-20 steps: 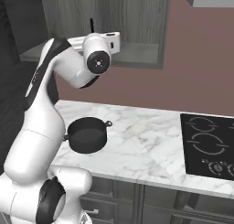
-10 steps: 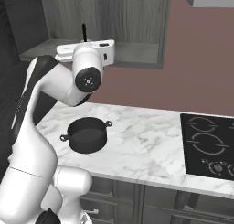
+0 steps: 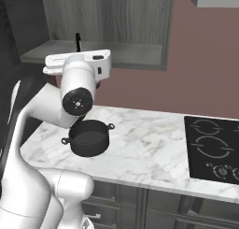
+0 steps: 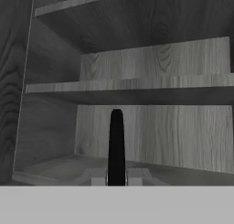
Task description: Pick the kettle from the cabinet and place it on a stove burner. Then pick the pot from the counter and place it on another stove burner. Finally, turn both burners on.
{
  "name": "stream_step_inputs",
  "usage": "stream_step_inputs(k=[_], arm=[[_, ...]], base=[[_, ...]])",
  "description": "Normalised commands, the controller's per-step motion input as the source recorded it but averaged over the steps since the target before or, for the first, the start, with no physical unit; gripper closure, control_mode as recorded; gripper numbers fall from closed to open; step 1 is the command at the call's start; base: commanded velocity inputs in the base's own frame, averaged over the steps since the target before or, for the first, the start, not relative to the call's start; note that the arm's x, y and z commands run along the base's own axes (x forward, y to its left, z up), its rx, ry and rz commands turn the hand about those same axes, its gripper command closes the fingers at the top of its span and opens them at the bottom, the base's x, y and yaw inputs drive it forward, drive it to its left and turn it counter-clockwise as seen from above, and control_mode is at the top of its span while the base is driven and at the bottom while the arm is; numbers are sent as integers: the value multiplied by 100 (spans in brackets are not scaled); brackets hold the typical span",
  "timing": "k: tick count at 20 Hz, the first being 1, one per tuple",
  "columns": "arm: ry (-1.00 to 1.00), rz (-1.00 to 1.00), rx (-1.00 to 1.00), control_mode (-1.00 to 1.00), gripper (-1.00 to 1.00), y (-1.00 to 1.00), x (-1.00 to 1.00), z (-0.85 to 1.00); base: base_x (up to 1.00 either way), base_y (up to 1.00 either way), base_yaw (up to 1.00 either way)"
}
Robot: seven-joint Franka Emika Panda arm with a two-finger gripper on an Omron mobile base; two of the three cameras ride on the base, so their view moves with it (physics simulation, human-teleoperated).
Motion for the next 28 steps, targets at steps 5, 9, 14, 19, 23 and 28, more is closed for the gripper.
stream_step_inputs(k=[5,9,14,19,23,28], arm=[[-1,0,0,-100,100,0,-53,0],[-1,0,0,-100,100,0,-52,0],[-1,0,0,-100,100,0,-51,0],[0,0,0,-100,100,0,-28,0],[0,0,0,-100,100,0,0,0],[-11,-1,0,100,100,-1,-24,0]], base=[[0,0,0],[0,0,0],[0,0,0],[0,0,0],[0,0,0],[-11,-2,-1]])
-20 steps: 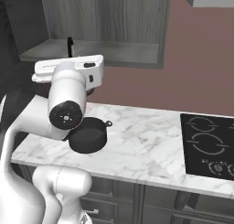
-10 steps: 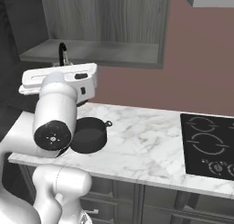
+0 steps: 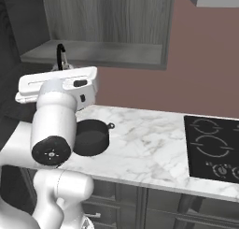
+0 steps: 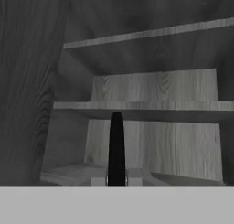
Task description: Pick the kettle from the cabinet and place it on a stove burner. Then pick the pot from the counter and place it on another stove burner. Finally, turn both burners on.
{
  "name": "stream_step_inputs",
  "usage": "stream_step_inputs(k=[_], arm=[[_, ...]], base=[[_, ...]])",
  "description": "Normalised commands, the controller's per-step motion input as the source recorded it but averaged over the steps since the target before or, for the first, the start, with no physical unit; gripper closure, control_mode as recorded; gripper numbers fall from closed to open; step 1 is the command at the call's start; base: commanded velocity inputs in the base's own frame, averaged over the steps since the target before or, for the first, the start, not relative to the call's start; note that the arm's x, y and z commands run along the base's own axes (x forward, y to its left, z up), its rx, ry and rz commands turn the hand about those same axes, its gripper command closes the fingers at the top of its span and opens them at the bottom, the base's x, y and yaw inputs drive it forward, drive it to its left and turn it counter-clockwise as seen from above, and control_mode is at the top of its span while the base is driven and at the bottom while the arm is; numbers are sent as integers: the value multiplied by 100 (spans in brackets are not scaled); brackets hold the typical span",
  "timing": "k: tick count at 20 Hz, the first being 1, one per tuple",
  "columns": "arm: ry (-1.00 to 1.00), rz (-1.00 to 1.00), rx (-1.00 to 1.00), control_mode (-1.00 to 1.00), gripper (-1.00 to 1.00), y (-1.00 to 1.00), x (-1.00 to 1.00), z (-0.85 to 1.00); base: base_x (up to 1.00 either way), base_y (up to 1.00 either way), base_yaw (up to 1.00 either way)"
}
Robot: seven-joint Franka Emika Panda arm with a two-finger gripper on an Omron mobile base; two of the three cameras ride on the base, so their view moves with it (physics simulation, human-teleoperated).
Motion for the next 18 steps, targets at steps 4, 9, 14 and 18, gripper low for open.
stream_step_inputs(k=[4,9,14,18], arm=[[0,0,0,100,100,0,0,0],[0,0,0,100,100,0,0,0],[0,0,0,100,100,0,0,0],[0,0,0,100,100,0,0,0]], base=[[-54,-20,-5],[-45,-25,-5],[-15,-40,-1],[-1,-50,0]])
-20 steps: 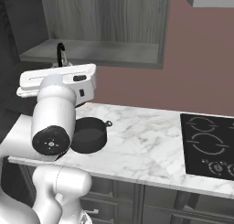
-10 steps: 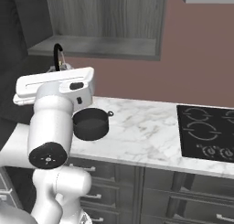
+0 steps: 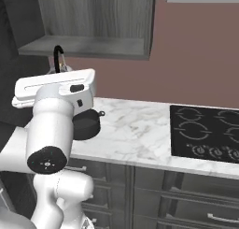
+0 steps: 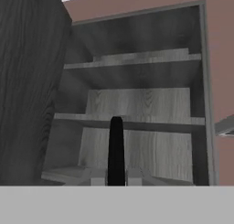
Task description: Pick the kettle from the cabinet and place it on a stove burner. Then pick the pot from the counter and place it on another stove burner. Finally, turn both burners on.
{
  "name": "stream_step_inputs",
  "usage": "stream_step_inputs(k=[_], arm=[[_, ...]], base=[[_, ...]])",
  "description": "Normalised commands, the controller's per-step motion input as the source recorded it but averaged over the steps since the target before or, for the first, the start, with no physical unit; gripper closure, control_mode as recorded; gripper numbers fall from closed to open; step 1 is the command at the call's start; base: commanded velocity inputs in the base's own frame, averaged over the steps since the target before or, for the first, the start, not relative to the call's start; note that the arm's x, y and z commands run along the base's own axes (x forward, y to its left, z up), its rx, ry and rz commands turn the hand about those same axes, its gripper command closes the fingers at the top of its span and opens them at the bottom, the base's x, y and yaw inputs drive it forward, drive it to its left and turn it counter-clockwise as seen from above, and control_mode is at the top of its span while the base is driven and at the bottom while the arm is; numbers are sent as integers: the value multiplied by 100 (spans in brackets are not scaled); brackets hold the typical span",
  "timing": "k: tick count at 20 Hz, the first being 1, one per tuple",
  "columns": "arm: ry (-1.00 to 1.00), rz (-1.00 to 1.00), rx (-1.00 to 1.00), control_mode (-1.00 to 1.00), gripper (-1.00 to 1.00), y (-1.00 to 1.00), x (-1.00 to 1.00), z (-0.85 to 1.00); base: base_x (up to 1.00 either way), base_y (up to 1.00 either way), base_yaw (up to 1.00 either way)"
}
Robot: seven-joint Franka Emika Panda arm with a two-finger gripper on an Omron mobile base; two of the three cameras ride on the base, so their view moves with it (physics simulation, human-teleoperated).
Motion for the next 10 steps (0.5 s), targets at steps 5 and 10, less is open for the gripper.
stream_step_inputs(k=[5,10], arm=[[0,0,0,100,100,0,0,0],[0,0,0,100,100,0,0,0]], base=[[-6,-52,0],[-8,-54,0]])
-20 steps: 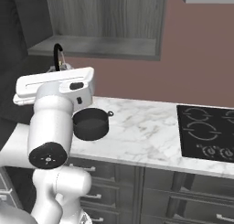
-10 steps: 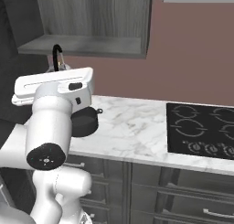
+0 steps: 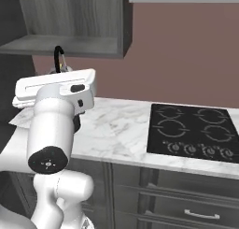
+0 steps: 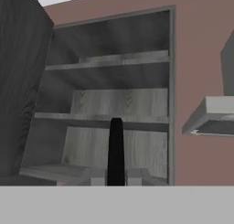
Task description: Pick the kettle from the cabinet and place it on a stove burner. Then pick the pot from the counter and place it on another stove burner. Finally, turn both burners on.
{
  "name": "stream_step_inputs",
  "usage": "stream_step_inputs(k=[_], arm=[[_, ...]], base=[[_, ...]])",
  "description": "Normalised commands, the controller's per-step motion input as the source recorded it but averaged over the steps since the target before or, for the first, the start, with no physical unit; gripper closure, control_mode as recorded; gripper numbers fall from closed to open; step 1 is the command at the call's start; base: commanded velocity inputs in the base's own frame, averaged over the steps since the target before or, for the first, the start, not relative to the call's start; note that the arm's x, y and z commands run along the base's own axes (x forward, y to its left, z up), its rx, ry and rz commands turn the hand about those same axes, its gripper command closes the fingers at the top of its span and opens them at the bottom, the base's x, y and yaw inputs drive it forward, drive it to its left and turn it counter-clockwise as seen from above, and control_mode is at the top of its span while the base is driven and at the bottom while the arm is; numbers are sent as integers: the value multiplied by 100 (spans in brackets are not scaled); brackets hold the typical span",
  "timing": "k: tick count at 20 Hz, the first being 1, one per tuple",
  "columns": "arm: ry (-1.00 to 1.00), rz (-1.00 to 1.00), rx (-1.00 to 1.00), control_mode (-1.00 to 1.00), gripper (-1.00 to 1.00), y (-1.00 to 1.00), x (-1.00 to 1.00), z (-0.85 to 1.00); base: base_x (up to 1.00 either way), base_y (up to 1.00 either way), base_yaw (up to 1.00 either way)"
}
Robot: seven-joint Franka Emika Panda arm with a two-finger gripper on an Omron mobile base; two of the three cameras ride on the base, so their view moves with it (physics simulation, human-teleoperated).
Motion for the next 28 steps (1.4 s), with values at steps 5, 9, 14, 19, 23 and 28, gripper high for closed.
stream_step_inputs(k=[5,9,14,19,23,28], arm=[[0,0,0,100,100,0,0,0],[0,0,0,100,100,0,0,0],[0,0,0,100,100,0,0,0],[0,0,0,100,100,0,0,0],[0,0,0,100,100,0,0,0],[0,0,0,100,100,0,0,0]], base=[[-4,-53,0],[-1,-52,0],[0,-52,0],[0,-50,0],[0,-47,0],[3,-44,0]])
